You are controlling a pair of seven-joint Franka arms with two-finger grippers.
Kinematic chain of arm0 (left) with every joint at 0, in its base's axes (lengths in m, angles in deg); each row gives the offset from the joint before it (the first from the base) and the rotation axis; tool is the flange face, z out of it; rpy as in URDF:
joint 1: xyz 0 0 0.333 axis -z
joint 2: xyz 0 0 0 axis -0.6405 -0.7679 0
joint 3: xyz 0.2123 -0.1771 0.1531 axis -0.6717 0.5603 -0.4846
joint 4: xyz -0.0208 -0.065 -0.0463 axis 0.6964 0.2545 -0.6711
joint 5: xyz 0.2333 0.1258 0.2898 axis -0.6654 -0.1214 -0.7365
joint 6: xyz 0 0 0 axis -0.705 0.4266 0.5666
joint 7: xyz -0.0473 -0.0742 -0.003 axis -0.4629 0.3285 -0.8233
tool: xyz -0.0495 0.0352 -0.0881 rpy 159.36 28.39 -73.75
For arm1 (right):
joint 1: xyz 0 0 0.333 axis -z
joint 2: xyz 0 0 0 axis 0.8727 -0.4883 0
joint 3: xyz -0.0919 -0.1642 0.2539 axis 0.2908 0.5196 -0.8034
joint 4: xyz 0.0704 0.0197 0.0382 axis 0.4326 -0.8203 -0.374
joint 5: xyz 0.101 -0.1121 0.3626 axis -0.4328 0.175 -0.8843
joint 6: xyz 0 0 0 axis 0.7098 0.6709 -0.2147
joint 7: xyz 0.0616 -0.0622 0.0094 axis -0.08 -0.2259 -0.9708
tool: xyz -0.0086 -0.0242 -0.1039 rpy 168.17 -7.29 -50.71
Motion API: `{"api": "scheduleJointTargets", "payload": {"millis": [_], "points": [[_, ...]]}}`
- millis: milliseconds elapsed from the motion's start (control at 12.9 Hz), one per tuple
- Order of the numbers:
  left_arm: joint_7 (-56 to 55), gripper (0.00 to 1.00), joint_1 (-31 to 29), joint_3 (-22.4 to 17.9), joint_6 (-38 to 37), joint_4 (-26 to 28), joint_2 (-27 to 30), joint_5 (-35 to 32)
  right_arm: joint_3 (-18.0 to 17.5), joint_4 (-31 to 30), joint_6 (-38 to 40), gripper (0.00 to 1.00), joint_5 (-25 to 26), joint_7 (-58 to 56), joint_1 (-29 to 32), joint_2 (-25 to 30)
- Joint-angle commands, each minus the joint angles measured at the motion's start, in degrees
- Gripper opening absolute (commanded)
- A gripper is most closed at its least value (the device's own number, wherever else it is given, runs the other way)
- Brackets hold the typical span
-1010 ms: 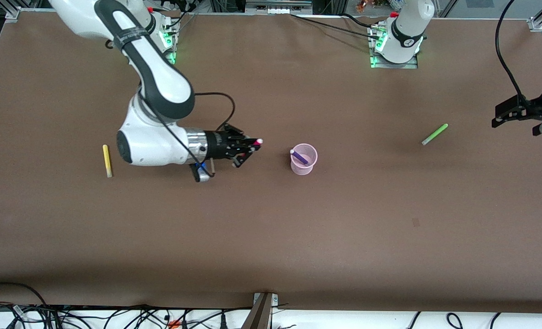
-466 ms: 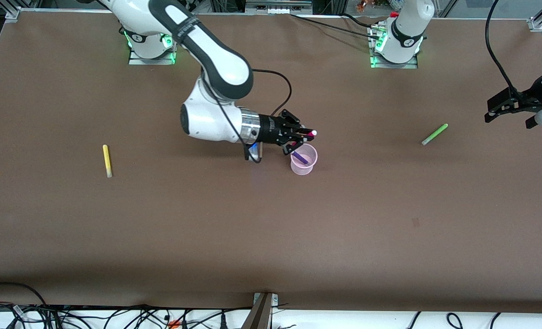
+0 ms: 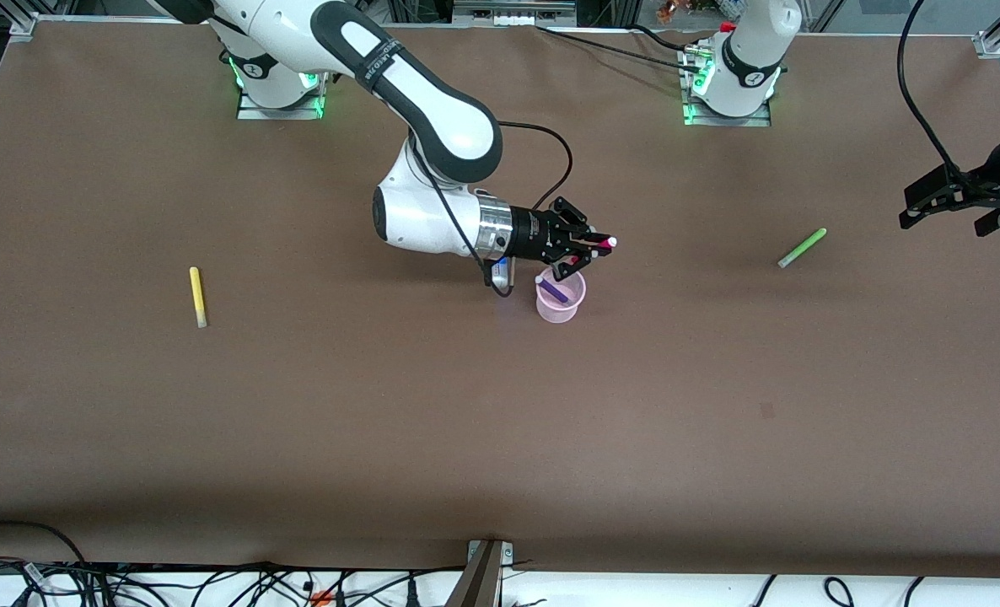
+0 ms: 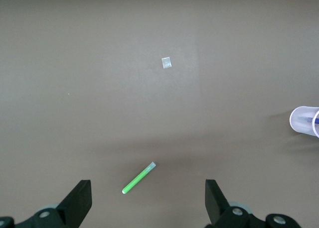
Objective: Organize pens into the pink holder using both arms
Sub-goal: 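Lower the pink highlighter into the holder and open the right gripper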
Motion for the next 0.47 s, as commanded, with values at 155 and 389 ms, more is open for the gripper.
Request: {"api": "scheduleJointTargets", "payload": {"millis": [155,389], "points": [[-0.34,1.0,-0.97,-0.09,-0.02,-2.13,0.09,-0.43,0.64,5.52,-3.04,0.0,-0.75,-2.82,-2.31,-6.1],[0.18,1.0,-0.88,0.17,-0.11,-2.4,0.0,-0.52,0.64,6.14,-5.15,0.0,-0.05,-3.34,-3.45,-7.43]]}}
